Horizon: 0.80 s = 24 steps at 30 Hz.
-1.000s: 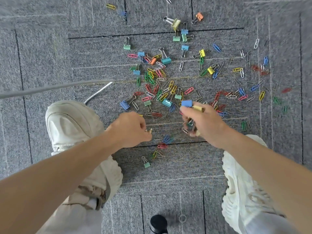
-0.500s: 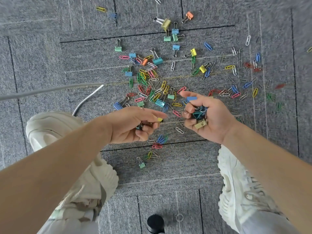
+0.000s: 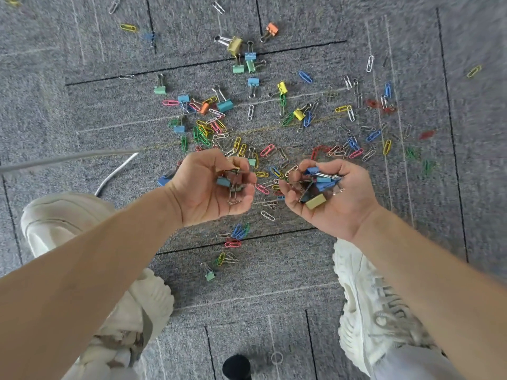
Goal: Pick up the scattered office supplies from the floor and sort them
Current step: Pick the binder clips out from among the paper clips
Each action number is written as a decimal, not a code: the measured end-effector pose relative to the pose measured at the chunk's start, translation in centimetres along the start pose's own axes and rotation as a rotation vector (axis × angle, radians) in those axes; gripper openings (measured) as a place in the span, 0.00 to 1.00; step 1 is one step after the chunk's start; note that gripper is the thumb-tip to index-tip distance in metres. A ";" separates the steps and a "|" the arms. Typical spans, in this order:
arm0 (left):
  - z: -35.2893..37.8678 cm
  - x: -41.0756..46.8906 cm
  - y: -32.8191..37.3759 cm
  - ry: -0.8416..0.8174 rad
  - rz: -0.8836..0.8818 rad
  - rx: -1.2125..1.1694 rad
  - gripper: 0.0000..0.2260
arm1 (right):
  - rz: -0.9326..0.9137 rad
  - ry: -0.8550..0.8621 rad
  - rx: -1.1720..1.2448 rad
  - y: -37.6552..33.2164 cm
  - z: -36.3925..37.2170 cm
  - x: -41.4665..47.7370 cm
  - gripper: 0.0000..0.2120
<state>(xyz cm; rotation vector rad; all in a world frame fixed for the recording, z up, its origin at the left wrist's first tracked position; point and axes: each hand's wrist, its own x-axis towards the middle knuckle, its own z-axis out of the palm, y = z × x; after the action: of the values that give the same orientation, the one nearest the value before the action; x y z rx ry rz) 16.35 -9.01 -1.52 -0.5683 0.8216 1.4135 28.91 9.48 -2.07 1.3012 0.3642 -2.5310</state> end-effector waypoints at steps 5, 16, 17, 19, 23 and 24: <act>1.0 1.4 0.1 0.096 0.096 0.246 0.11 | -0.022 -0.011 -0.082 0.0 -0.3 -0.2 0.11; 1.3 1.7 0.2 0.177 0.174 0.359 0.14 | -0.197 0.058 -0.616 -0.9 -0.8 -0.3 0.15; 1.4 1.8 0.2 0.223 0.180 0.403 0.19 | -0.197 0.058 -0.627 -0.8 -0.9 -0.3 0.15; 1.8 2.0 0.1 0.319 0.201 0.510 0.22 | -0.187 0.064 -0.628 -0.8 -0.8 -0.3 0.14; 2.3 2.1 -0.4 0.348 0.217 0.417 0.12 | -0.147 0.073 -0.643 -0.8 -0.7 -0.6 0.12; 2.4 2.1 -0.5 0.318 0.190 0.353 0.10 | -0.136 0.066 -0.635 -0.8 -0.7 -0.7 0.11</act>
<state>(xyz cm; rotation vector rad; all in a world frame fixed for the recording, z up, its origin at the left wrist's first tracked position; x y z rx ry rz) 17.13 -5.95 -1.72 -0.4548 1.3781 1.3222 29.52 10.56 -1.85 1.1236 1.1867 -2.1820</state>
